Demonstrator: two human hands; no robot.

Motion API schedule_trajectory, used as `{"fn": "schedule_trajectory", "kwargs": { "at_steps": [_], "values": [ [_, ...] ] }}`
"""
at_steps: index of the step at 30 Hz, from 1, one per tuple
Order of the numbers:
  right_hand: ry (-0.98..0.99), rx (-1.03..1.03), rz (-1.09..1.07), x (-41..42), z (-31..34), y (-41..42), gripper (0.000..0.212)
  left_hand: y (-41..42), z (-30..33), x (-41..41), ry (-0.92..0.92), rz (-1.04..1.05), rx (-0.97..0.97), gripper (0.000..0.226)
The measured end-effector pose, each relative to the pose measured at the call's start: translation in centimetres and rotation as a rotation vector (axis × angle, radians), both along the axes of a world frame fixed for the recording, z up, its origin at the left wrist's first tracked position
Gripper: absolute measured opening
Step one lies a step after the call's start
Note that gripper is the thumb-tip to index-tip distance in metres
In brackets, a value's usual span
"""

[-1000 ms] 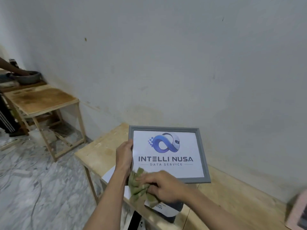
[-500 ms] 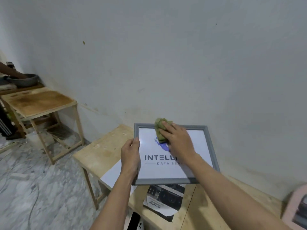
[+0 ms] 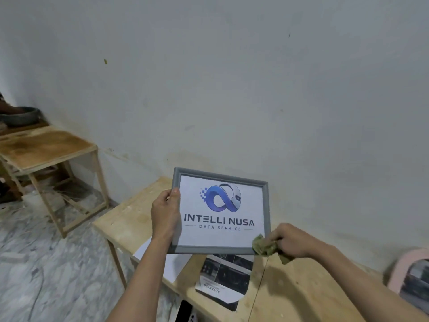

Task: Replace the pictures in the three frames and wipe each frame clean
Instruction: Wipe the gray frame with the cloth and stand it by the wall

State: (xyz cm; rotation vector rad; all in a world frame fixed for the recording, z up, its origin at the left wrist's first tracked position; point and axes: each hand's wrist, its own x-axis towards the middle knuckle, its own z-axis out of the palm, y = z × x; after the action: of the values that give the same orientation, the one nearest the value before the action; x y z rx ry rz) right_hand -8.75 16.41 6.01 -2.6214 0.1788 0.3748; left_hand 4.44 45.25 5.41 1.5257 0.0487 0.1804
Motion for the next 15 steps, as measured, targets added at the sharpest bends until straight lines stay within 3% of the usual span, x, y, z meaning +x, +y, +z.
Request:
{"fn": "schedule_trajectory", "kwargs": {
  "at_steps": [4,5,8,10,15],
  "values": [
    [-0.484,0.401,-0.207,2.4,6.6,0.6,0.056,-1.7,0.4,-0.6,0.017,-0.085,0.006,0.029],
    [-0.628,0.371,-0.207,3.6,7.8,0.8,0.063,-2.4,0.7,-1.0,0.023,-0.104,-0.019,0.029],
    [-0.847,-0.094,-0.016,6.6,7.3,2.6,0.074,-4.6,1.9,-2.1,0.029,-0.161,-0.071,0.028],
    [-0.845,-0.183,0.069,6.2,4.6,4.9,0.066,-5.0,1.9,-2.4,0.038,-0.147,-0.119,0.029],
    [-0.490,0.045,0.406,0.4,-2.9,9.2,0.048,-1.8,0.6,-1.8,0.072,-0.028,-0.124,0.026]
  ]
}}
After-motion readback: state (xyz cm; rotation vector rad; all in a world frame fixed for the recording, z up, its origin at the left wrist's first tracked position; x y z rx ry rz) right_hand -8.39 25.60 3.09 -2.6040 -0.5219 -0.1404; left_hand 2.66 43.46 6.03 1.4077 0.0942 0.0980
